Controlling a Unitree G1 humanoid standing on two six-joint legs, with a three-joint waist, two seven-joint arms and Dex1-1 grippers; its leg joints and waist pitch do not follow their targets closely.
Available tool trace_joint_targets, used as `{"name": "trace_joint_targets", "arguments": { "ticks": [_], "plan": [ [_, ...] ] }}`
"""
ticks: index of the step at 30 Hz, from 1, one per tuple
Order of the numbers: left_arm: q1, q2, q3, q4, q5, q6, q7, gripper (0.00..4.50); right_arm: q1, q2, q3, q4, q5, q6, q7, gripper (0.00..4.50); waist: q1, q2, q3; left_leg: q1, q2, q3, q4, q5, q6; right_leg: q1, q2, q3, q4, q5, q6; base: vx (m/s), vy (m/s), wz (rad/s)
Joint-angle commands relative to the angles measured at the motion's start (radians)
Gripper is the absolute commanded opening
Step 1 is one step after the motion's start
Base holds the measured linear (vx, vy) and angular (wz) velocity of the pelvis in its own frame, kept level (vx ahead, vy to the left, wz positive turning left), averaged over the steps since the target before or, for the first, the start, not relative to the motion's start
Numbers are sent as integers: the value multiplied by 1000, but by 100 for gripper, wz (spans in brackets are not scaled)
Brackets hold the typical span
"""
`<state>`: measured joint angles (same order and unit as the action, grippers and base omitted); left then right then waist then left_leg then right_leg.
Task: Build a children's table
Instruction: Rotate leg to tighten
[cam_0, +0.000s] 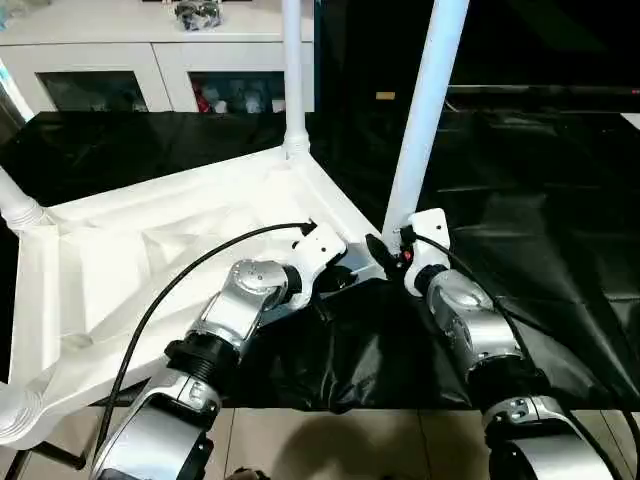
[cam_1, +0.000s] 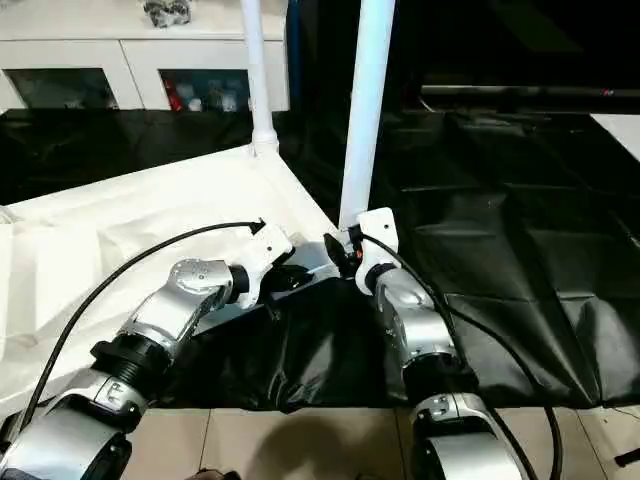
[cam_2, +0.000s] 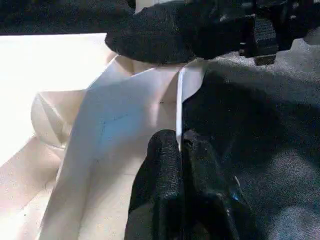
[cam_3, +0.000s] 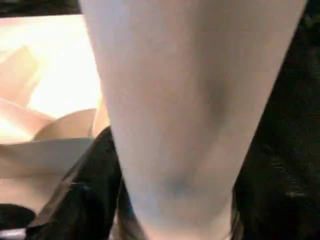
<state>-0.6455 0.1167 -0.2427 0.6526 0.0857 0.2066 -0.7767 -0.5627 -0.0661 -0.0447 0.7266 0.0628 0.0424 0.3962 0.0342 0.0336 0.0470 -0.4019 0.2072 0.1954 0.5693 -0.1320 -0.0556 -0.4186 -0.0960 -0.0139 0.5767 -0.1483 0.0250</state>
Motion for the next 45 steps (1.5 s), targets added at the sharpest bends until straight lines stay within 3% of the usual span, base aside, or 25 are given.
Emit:
{"name": "trace_joint_targets", "arguments": {
  "ticks": [1,4,10,18,35,45],
  "plan": [
    [-10,-27,-13,-55,-42,-65,-34,0,-1,39,77,-20,18,3,118,350,1,-14,-69,26,2,-7,-65,-399,21,32,-17,-3,-80,-396,-153,0,0,0],
    [14,2,-25,-92,-62,-93,-120,0,13,-14,113,-51,2,-7,198,377,3,-15,-70,26,4,-5,-63,-381,27,34,-17,-1,-76,-359,-168,0,0,0],
    [52,70,-43,-152,-98,-95,-272,0,69,-128,142,-172,44,13,424,377,16,-15,-70,30,9,-1,-62,-361,42,36,-17,1,-71,-333,-187,0,0,0],
    [61,106,-41,-163,-99,-92,-328,0,107,-235,160,-257,85,69,611,377,26,-14,-68,28,10,-2,-64,-362,34,36,-16,2,-68,-337,-182,0,0,0],
    [68,121,-39,-170,-102,-86,-354,0,142,-301,181,-324,98,105,701,222,32,-14,-68,31,9,-2,-63,-370,26,33,-18,1,-73,-383,-171,0,0,0],
    [71,126,-37,-174,-98,-82,-358,0,147,-321,191,-316,84,89,700,194,32,-17,-69,30,9,-2,-61,-360,29,34,-18,1,-72,-370,-171,0,0,0]
  ]
}}
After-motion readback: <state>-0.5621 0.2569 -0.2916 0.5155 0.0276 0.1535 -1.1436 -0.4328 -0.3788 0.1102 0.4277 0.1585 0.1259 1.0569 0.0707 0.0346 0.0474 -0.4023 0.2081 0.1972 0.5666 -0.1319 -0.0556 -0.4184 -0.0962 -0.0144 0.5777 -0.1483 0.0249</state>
